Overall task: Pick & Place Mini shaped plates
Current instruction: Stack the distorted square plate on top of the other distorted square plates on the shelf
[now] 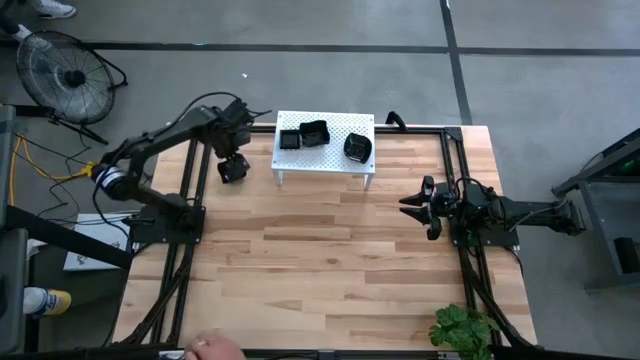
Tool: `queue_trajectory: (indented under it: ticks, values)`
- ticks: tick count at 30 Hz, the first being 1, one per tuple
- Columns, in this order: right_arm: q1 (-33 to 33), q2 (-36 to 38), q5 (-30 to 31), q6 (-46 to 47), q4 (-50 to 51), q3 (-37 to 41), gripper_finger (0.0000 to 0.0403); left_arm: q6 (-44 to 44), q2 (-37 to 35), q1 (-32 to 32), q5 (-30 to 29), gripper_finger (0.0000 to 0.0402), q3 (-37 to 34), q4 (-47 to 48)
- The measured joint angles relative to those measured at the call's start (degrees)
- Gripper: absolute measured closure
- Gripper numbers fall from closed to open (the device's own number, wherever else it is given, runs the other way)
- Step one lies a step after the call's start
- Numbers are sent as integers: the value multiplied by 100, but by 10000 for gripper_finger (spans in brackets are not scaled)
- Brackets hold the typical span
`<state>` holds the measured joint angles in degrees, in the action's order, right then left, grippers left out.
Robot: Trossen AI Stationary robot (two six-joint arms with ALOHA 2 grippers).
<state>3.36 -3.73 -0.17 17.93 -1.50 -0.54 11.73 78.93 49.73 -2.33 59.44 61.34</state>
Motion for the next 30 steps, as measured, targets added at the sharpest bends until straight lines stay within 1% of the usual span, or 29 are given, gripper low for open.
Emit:
queue_trajectory:
  ticks: [3,5,10,12,23,30]
  values:
    - [2,0,-2,0,0,0,277,-7,246,143,-21,183,0,11]
    - [0,0,-2,0,2,0,277,-63,379,209,-147,183,0,9]
    - [2,0,-2,0,0,0,277,-198,567,252,-712,183,-2,11]
    - [0,0,-2,0,2,0,276,-169,635,252,-792,183,-2,10]
    - [1,0,-2,0,1,0,276,170,1217,357,-894,183,-2,-255]
    - [0,0,-2,0,1,0,277,396,1387,486,-894,183,-4,-383]
